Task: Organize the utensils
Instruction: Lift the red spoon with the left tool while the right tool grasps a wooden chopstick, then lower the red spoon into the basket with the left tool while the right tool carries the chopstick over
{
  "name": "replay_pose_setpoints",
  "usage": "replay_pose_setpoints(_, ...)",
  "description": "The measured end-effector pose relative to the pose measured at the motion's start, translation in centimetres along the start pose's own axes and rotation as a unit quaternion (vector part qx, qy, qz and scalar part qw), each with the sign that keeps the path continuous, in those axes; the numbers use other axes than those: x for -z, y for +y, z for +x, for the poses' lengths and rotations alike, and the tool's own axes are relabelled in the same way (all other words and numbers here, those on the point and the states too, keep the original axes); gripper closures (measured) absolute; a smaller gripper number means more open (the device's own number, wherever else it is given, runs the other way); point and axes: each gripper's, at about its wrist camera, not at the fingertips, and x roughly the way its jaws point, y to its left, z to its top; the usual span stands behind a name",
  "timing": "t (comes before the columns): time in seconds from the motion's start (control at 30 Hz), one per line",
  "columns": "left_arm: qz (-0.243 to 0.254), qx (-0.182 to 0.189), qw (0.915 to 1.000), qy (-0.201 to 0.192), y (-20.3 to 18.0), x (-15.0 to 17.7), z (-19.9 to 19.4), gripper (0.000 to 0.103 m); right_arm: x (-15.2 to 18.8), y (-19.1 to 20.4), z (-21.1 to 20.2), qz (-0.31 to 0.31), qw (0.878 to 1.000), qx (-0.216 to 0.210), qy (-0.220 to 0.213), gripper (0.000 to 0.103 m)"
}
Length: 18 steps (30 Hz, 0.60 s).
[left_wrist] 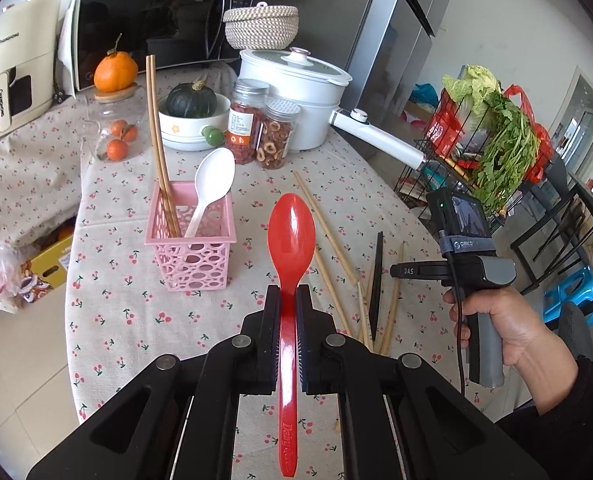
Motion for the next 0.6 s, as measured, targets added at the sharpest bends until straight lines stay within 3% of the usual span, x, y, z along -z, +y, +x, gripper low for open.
replay_pose_setpoints(0.13, -0.004, -0.005, 1.0000, -0.007, -0.1, -0.1, -0.2, 0.096, 0.3, -0.3, 0.0, -0.006, 1.000, -0.021, -0.005, 0.097)
replay_pose_setpoints(0.3, -0.022, -0.007, 0.9991, -0.035, 0.3, -0.5, -1.8, 0.096, 1.0, -1.7, -1.7, 0.013, 0.997, -0.074, -0.012, 0.097)
replay_pose_setpoints(0.47, -0.040, -0.021, 0.9938, -0.101, 1.3, -1.6, -4.8, 0.096, 1.7, -2.4, -6.6, 0.015, 0.990, -0.121, -0.075, 0.097)
replay_pose_setpoints(0.6, -0.050, -0.056, 0.9810, -0.179, 1.7, -2.6, -7.5, 0.096, 2.5, -2.0, -10.8, 0.012, 0.975, -0.181, -0.125, 0.097)
